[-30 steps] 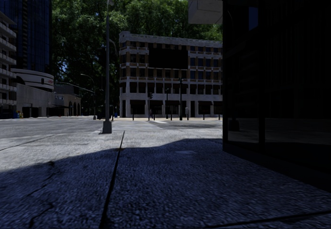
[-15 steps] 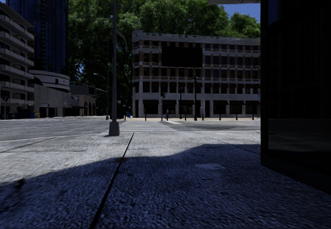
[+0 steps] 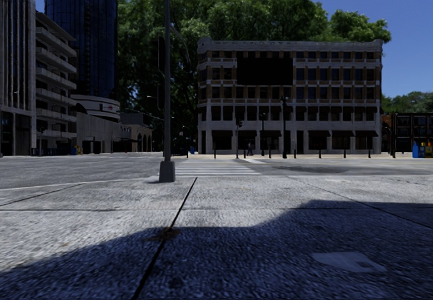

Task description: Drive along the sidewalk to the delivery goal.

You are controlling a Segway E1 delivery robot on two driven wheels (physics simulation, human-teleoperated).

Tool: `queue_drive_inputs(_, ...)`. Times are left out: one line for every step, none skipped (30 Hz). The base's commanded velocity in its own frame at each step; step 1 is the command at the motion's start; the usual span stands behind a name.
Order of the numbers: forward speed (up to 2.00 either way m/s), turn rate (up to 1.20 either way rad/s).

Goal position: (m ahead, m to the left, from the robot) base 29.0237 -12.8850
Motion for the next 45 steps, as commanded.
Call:
queue_drive_inputs(2.0, 0.0)
queue_drive_inputs(2.0, 0.0)
queue_drive_inputs(2.0, 0.0)
queue_drive_inputs(2.0, 0.0)
queue_drive_inputs(2.0, 0.0)
queue_drive_inputs(2.0, 0.0)
queue_drive_inputs(2.0, 0.0)
queue_drive_inputs(2.0, 0.0)
queue_drive_inputs(2.0, 0.0)
queue_drive_inputs(2.0, 0.0)
queue_drive_inputs(2.0, 0.0)
queue_drive_inputs(2.0, 0.0)
queue_drive_inputs(2.0, 0.0)
queue_drive_inputs(2.0, 0.0)
queue_drive_inputs(2.0, 0.0)
queue_drive_inputs(2.0, 0.0)
queue_drive_inputs(2.0, 0.0)
queue_drive_inputs(2.0, 0.0)
queue_drive_inputs(2.0, 0.0)
queue_drive_inputs(2.0, 0.0)
queue_drive_inputs(2.0, 0.0)
queue_drive_inputs(2.0, 0.0)
queue_drive_inputs(2.0, 0.0)
queue_drive_inputs(2.0, 0.0)
queue_drive_inputs(2.0, 0.0)
queue_drive_inputs(2.0, 0.0)
queue_drive_inputs(2.0, 0.0)
queue_drive_inputs(2.0, 0.0)
queue_drive_inputs(2.0, 0.0)
queue_drive_inputs(2.0, 0.0)
queue_drive_inputs(2.0, 0.0)
queue_drive_inputs(2.0, 0.0)
queue_drive_inputs(2.0, 0.0)
queue_drive_inputs(2.0, 0.0)
queue_drive_inputs(2.0, 0.0)
queue_drive_inputs(2.0, 0.0)
queue_drive_inputs(2.0, 0.0)
queue_drive_inputs(2.0, 0.0)
queue_drive_inputs(2.0, 0.0)
queue_drive_inputs(2.0, 0.0)
queue_drive_inputs(2.0, 0.0)
queue_drive_inputs(2.0, 0.0)
queue_drive_inputs(2.0, 0.0)
queue_drive_inputs(2.0, 0.0)
queue_drive_inputs(2.0, 0.0)
